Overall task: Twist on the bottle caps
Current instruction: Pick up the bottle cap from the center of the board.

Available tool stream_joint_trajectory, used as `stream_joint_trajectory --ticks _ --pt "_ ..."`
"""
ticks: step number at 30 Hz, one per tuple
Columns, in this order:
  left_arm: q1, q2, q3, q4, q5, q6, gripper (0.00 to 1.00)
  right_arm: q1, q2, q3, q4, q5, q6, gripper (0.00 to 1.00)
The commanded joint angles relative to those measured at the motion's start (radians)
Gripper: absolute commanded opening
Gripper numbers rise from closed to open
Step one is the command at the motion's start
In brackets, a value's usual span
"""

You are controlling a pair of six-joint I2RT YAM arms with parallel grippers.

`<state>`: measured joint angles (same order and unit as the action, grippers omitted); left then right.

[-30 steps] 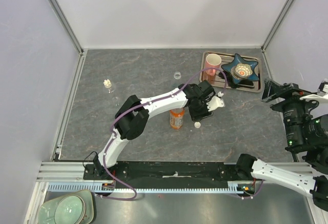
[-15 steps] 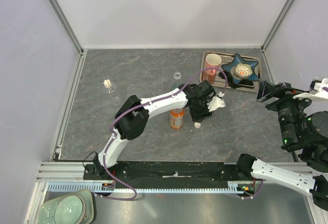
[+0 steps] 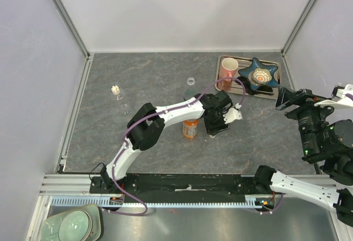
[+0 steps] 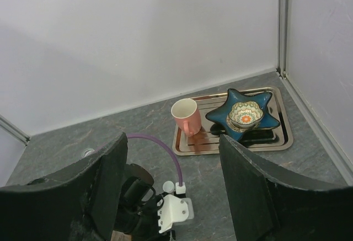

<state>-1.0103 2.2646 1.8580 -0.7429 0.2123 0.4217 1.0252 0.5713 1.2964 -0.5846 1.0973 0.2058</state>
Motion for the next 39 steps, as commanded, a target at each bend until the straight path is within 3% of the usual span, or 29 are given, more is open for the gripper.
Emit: stream_joint_trajectory --ticks 1,6,9,18,22,32,39 --pt "-0.007 0.024 0.006 0.027 0.003 0.048 0.61 0.003 -0.005 -0.009 0.006 0.009 -0.006 0.75" --pt "-0.008 0.038 0.007 0.03 -0.001 0.054 0.6 0.001 -0.007 -0.012 0.006 0.004 -0.005 0.75" --pt "-0.007 0.044 0.009 0.03 0.001 0.058 0.53 0.003 -0.007 -0.014 0.006 0.001 -0.002 0.74" --pt "-0.011 0.062 0.027 -0.003 0.036 0.069 0.21 0.003 -0.008 -0.011 0.006 -0.007 -0.005 0.74" --pt "-0.013 0.07 0.041 -0.018 0.052 0.071 0.02 0.003 -0.011 -0.013 0.006 -0.008 -0.005 0.74" --pt "-0.019 0.036 0.087 -0.039 0.067 0.051 0.02 0.003 0.024 0.024 0.008 -0.014 -0.026 0.74" --pt "-0.02 -0.133 0.329 -0.09 0.122 -0.001 0.02 0.003 0.042 0.113 0.061 -0.051 -0.094 0.76"
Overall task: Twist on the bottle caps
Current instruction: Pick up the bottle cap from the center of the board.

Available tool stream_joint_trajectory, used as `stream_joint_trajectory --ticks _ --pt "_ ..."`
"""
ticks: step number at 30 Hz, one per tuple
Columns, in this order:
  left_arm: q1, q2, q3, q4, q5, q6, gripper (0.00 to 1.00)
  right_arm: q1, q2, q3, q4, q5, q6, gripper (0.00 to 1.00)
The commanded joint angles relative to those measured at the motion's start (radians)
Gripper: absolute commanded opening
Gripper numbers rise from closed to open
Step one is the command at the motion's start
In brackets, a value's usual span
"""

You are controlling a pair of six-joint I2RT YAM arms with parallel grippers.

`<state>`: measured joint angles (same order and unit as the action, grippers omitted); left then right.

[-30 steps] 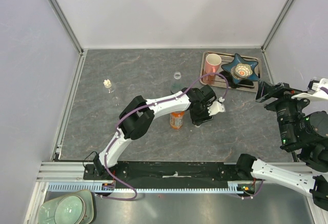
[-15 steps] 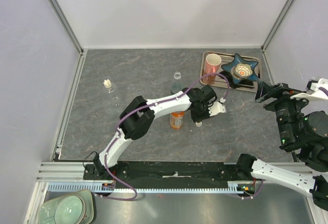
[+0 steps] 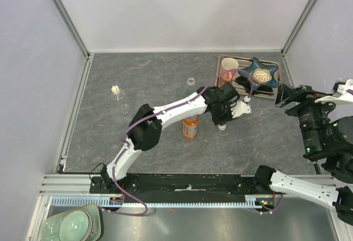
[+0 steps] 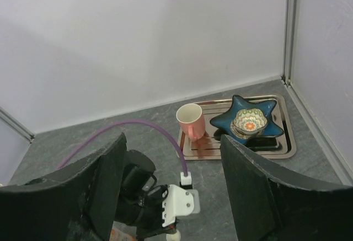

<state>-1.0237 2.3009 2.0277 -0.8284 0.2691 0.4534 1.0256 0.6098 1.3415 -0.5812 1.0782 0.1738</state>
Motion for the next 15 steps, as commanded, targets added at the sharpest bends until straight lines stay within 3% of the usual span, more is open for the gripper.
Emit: stream_joint_trajectory --ticks 1,7,9,11,13,15 --pt "-0.007 -0.194 0.181 -0.002 0.07 -0.042 0.02 0.002 -0.001 0.083 0.069 -0.041 -0.074 0.76" --pt "0.013 -0.434 0.204 0.109 0.146 -0.126 0.02 0.004 0.022 0.14 0.145 -0.171 -0.215 0.84" --pt "0.074 -0.509 0.235 0.124 0.229 -0.197 0.02 0.004 0.048 0.151 0.175 -0.283 -0.284 0.9" --pt "0.155 -0.626 0.147 0.201 0.359 -0.32 0.02 0.004 0.111 0.192 0.166 -0.38 -0.307 0.98" --pt "0.209 -0.702 0.07 0.31 0.438 -0.433 0.02 0.004 0.171 0.241 0.159 -0.454 -0.33 0.98" --pt "0.284 -0.813 -0.036 0.347 0.534 -0.49 0.02 0.004 0.195 0.258 0.161 -0.624 -0.35 0.98"
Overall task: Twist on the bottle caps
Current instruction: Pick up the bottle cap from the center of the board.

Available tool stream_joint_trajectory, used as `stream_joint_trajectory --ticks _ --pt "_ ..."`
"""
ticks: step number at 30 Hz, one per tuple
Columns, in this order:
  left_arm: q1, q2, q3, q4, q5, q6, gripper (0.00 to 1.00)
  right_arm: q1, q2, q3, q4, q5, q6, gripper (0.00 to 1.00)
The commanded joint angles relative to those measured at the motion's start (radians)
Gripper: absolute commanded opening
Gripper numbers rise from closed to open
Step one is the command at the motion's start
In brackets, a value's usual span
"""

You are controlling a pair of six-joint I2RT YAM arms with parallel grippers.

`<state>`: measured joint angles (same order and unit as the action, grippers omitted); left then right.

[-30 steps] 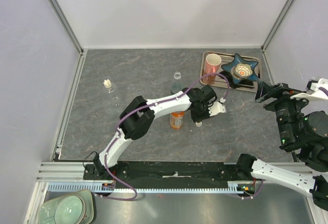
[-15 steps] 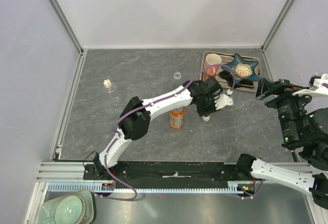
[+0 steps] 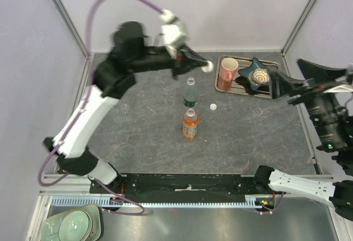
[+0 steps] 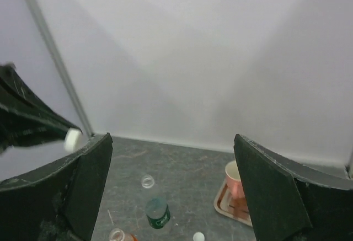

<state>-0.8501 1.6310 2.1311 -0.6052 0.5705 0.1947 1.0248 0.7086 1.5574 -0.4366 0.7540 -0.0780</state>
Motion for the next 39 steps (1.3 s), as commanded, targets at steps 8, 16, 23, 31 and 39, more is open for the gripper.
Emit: stream_joint_trajectory --ticks 8,16,23,31,39 --pt "0.255 -0.5 -0.647 0.691 0.542 -0.701 0.02 0.004 0.101 -0.099 0.16 -0.915 -0.184 0.98" --pt "0.255 -0.539 -0.72 0.824 0.568 -0.888 0.02 0.004 0.209 -0.1 0.254 -1.116 -0.151 0.98" --pt "0.253 -0.525 -0.706 0.877 0.572 -0.946 0.02 0.004 0.238 -0.146 0.346 -1.162 -0.128 0.97" --pt "0.253 -0.514 -0.726 0.915 0.551 -0.982 0.02 0.006 0.275 -0.183 0.482 -1.156 -0.103 0.84" --pt "0.253 -0.499 -0.721 0.92 0.529 -0.989 0.02 0.015 0.252 -0.273 0.616 -1.114 -0.089 0.76"
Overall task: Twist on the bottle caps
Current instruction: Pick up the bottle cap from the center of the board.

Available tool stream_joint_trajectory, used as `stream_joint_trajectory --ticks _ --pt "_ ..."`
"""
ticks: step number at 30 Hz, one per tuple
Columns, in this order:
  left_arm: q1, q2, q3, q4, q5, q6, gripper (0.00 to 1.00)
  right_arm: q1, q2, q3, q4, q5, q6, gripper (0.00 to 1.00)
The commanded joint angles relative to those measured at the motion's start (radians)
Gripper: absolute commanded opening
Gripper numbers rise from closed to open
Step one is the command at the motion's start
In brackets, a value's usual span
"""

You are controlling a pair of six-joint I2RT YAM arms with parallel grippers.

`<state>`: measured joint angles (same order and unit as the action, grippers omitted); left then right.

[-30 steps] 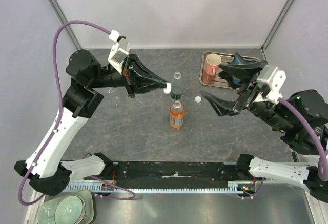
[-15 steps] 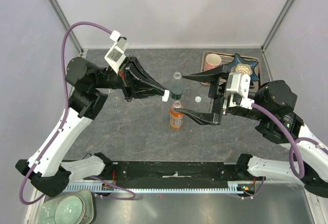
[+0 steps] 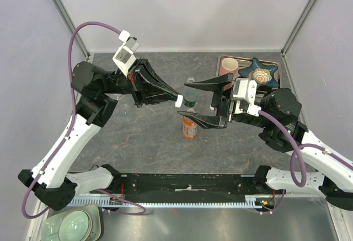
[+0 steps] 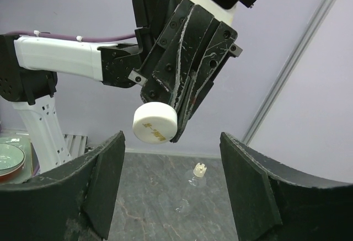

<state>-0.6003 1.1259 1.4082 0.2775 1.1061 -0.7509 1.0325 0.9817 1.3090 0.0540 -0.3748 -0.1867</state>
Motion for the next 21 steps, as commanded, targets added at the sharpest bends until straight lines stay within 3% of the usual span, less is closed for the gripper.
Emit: stream_joint_trajectory --ticks 1,21 --pt "0.004 0.008 -0.002 0.037 -0.009 -0.045 0.02 0.009 -0.021 -0.025 0.129 0.013 0.021 0.76" --pt "0.005 0.006 -0.011 0.068 -0.032 -0.087 0.02 0.037 0.018 -0.031 0.124 0.028 0.003 0.61"
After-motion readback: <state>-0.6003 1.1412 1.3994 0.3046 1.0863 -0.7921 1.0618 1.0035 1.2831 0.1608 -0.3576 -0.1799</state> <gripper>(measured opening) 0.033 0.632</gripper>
